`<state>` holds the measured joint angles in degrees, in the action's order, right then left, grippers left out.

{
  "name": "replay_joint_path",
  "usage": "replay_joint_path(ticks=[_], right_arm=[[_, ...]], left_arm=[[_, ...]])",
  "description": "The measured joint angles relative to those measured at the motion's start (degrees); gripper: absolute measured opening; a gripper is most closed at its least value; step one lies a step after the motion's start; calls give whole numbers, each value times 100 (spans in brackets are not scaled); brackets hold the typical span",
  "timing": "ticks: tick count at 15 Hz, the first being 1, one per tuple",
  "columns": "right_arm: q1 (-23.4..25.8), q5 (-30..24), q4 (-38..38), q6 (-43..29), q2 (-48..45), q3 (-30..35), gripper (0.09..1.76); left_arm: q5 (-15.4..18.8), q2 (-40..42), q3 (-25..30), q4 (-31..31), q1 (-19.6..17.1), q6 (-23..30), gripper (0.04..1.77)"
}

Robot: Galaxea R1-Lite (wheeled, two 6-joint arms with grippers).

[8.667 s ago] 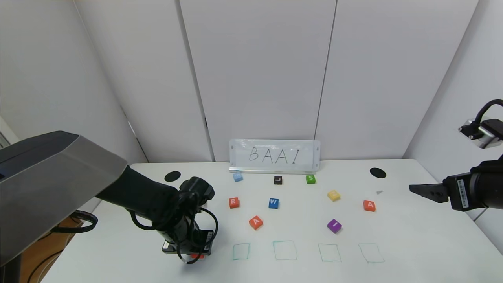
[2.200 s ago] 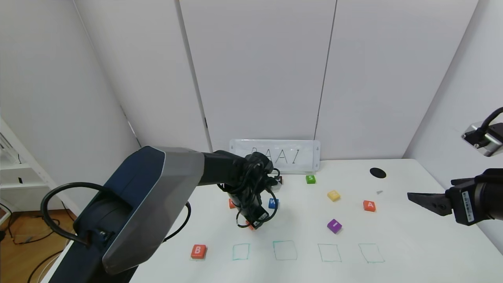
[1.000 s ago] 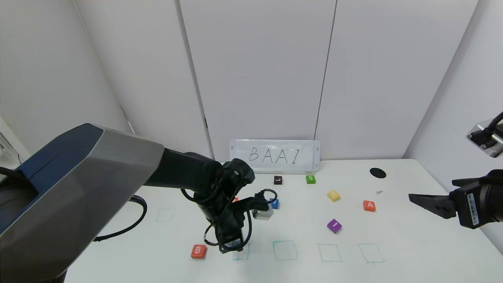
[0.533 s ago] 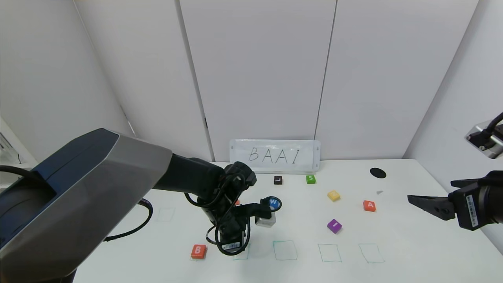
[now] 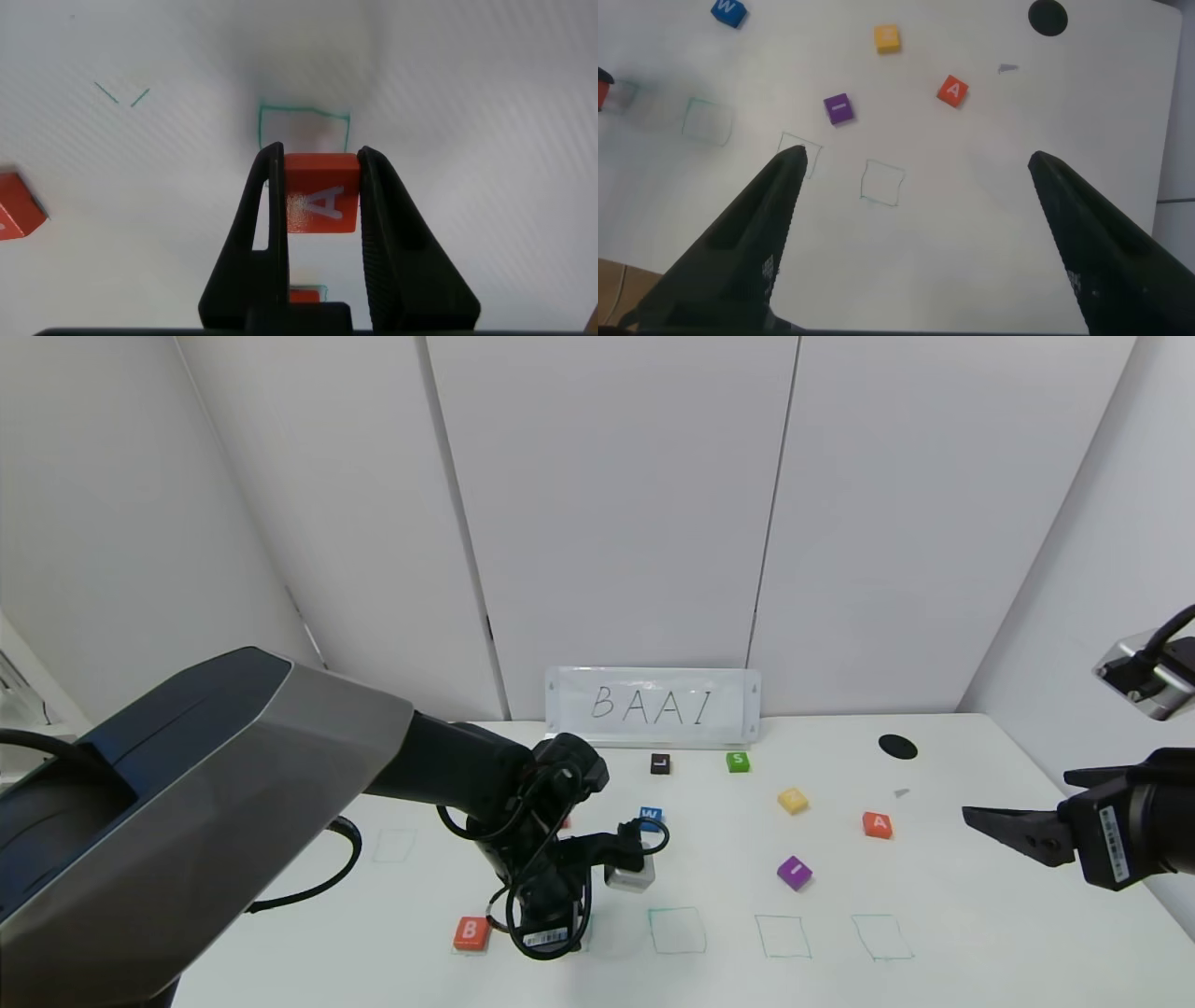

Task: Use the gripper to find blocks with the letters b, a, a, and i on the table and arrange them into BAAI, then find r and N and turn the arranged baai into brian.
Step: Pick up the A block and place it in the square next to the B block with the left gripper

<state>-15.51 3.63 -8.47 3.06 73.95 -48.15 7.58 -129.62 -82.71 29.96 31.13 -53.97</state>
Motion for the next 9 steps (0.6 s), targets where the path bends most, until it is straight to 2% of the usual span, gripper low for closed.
replay_joint_path(ticks=[3,9], right_arm=[[-17,4,2,0,2,6,171],[-63,-2,0,0,22,9,171]], left_arm=[[115,2,27,-40,-2,-6,50],[44,-113,366,-952,6,-6,50]])
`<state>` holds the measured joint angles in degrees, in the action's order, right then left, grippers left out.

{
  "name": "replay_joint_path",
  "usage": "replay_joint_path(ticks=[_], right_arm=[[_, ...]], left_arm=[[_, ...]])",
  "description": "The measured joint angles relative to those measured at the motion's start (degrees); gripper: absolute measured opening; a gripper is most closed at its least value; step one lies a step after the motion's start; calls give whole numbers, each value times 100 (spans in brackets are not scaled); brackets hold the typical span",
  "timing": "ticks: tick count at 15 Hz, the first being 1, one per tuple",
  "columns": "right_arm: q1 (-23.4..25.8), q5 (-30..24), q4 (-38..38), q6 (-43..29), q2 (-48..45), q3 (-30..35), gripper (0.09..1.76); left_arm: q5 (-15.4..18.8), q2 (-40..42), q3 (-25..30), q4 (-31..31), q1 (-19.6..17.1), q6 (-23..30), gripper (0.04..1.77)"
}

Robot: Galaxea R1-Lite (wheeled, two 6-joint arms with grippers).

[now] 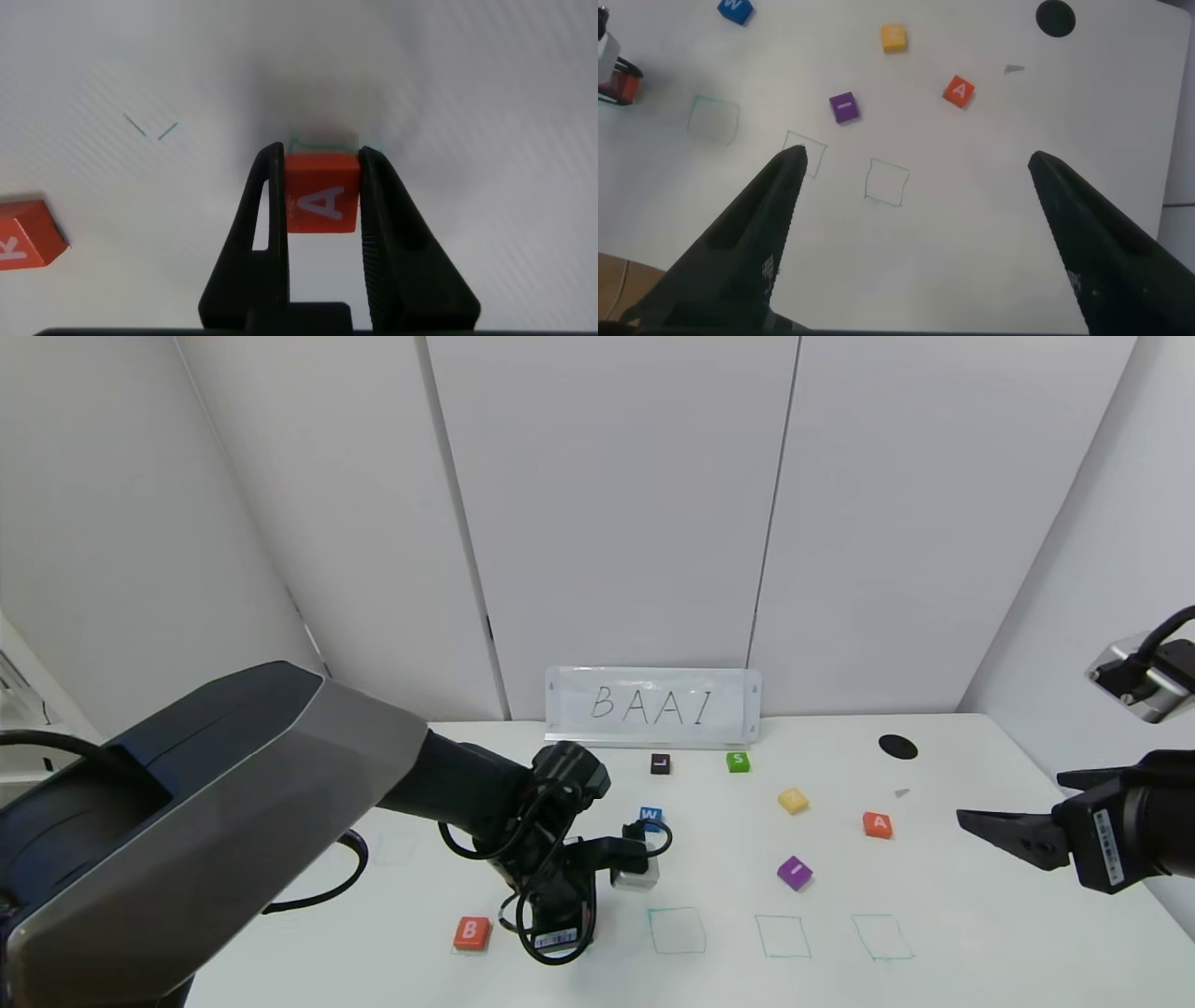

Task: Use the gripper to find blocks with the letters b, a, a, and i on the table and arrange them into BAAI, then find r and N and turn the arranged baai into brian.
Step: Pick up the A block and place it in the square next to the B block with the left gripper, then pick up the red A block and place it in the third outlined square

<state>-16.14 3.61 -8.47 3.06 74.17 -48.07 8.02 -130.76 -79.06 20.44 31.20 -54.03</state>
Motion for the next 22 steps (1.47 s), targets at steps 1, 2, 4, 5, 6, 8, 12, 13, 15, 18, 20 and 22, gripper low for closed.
replay_joint_path(ticks=[1,2,4,5,6,8,12,13,15,18,20,22], right_arm=[[-4,-2,0,0,4,9,171],[-11,0,2,0,9,13,171],[-23,0,2,0,11,22,171],[-26,0,5,-2,11,22,171],[-28,0,5,2,13,24,171],[-28,-2,5,0,13,22,171],[-28,0,2,2,13,20,171],[-28,0,2,2,13,20,171],[-30,0,2,6,13,24,171],[-50,0,0,0,-5,24,171],[-54,-2,2,0,-18,26,171],[-61,-5,0,0,-28,26,171]], left_arm=[[-9,-20,39,2,9,-5,50],[-9,-23,56,0,15,-7,50],[-23,-30,69,11,15,-11,50],[-39,-30,72,22,15,-11,50],[-48,-30,74,27,15,-13,50],[-56,-33,74,35,20,-18,50],[-91,-20,91,77,2,-68,66],[-96,-12,100,68,-6,-73,78],[-100,7,116,63,-6,-68,98],[-102,66,116,66,5,-49,121],[-94,201,130,84,9,9,133],[-59,427,196,85,9,222,142]])
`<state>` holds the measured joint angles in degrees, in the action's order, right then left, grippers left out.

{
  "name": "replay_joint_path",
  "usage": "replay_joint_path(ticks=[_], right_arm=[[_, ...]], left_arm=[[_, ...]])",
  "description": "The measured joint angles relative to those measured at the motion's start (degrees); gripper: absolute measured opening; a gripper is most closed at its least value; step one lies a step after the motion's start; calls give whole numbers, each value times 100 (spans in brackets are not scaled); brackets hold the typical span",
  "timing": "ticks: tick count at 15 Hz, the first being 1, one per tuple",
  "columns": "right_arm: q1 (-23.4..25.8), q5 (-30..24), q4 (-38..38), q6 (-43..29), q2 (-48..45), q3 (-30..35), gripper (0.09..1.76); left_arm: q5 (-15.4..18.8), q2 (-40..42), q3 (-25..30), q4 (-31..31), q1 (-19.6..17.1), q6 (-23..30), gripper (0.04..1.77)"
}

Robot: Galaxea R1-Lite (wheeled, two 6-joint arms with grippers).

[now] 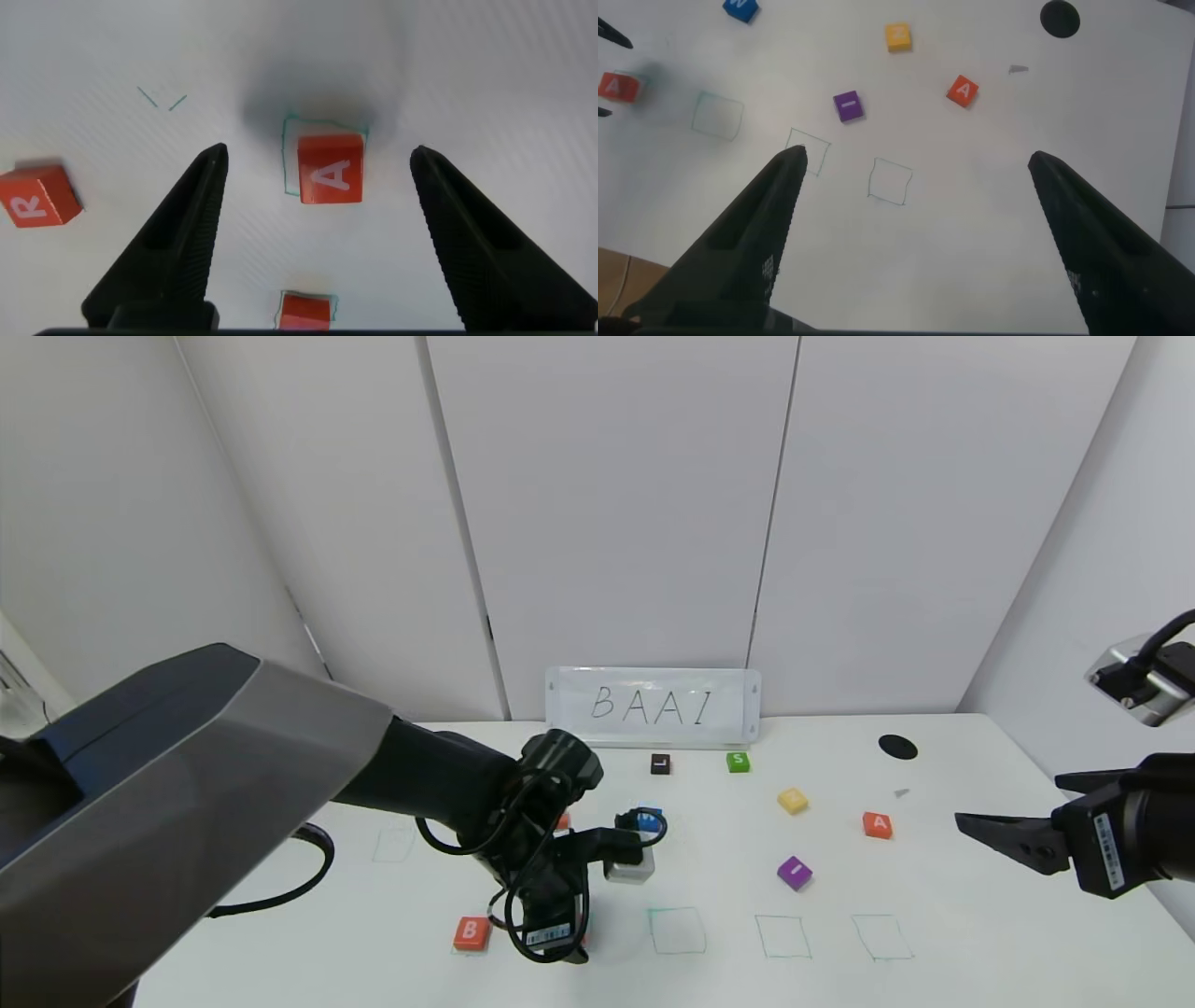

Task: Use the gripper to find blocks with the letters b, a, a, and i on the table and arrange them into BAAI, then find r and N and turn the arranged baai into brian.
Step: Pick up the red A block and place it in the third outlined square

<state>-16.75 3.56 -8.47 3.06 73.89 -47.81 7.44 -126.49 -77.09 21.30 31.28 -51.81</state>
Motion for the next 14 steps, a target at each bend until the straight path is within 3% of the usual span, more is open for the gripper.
replay_joint_path(ticks=[2,9,11,14], right_arm=[[0,-4,2,-13,9,-4,171],[79,38,-6,-63,-7,-54,171],[182,123,-4,-66,-24,-65,171],[427,152,-50,-161,15,0,171]], left_arm=[[26,238,72,-9,24,807,148],[-108,1100,438,-135,535,4932,162],[-352,1445,675,-223,579,5537,164],[-1189,1943,970,-217,524,6384,167]])
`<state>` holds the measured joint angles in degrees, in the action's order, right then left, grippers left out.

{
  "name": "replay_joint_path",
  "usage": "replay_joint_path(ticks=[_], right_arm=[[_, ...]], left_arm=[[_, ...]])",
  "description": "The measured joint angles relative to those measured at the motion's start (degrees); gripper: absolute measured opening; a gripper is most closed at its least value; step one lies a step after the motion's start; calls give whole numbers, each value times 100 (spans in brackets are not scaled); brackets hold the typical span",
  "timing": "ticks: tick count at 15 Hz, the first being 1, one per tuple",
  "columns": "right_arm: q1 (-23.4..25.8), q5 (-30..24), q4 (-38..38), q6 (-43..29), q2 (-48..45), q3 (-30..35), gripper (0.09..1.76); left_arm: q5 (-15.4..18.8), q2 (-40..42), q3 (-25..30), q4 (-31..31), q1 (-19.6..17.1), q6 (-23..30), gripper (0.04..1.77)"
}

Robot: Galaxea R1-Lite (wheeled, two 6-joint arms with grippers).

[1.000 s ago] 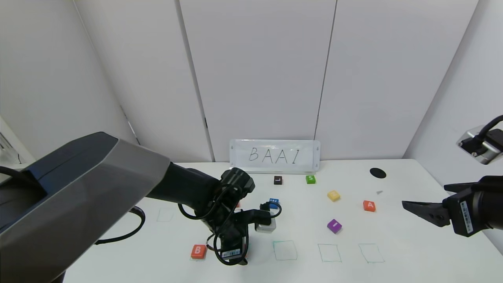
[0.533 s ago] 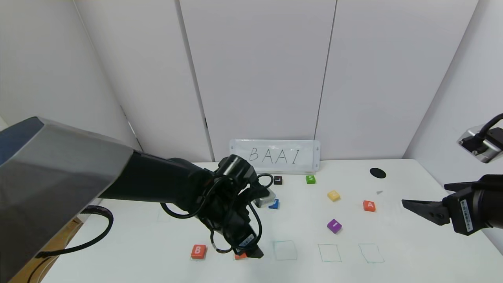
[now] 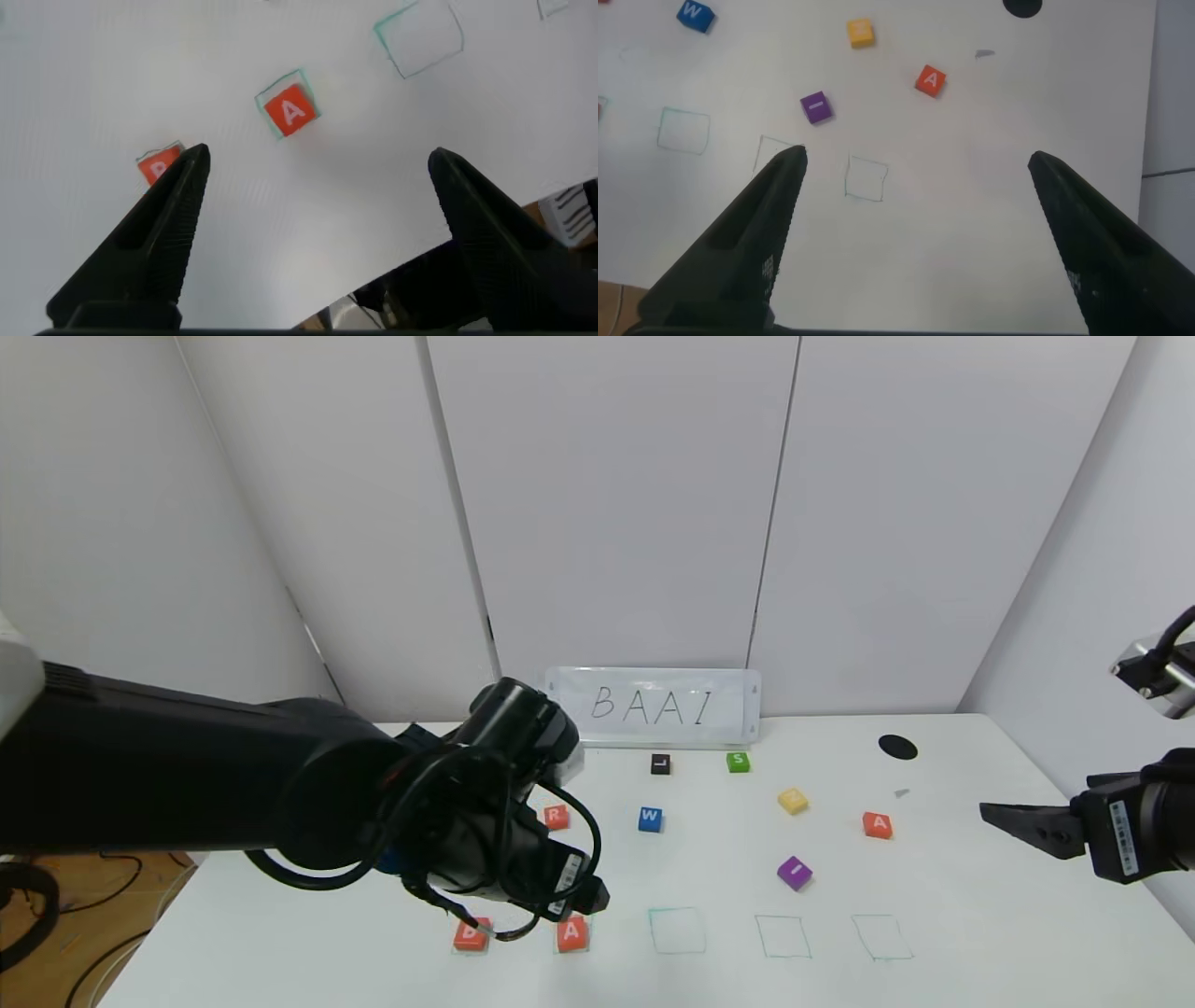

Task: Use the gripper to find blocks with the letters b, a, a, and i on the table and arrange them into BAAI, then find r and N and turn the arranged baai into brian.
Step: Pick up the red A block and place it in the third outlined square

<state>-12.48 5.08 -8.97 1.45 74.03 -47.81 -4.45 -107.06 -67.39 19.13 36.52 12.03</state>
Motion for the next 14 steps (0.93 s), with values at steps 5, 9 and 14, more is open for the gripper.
replay_joint_path(ticks=[5,9,14], right_arm=[[480,11,-266,-315,286,38,171],[518,397,-506,-555,566,-133,171],[489,630,-547,-981,1425,-577,171]], left_arm=[[-670,566,168,-2,-177,661,169],[-756,819,80,-24,-594,435,170],[-703,959,50,-73,-878,335,170]])
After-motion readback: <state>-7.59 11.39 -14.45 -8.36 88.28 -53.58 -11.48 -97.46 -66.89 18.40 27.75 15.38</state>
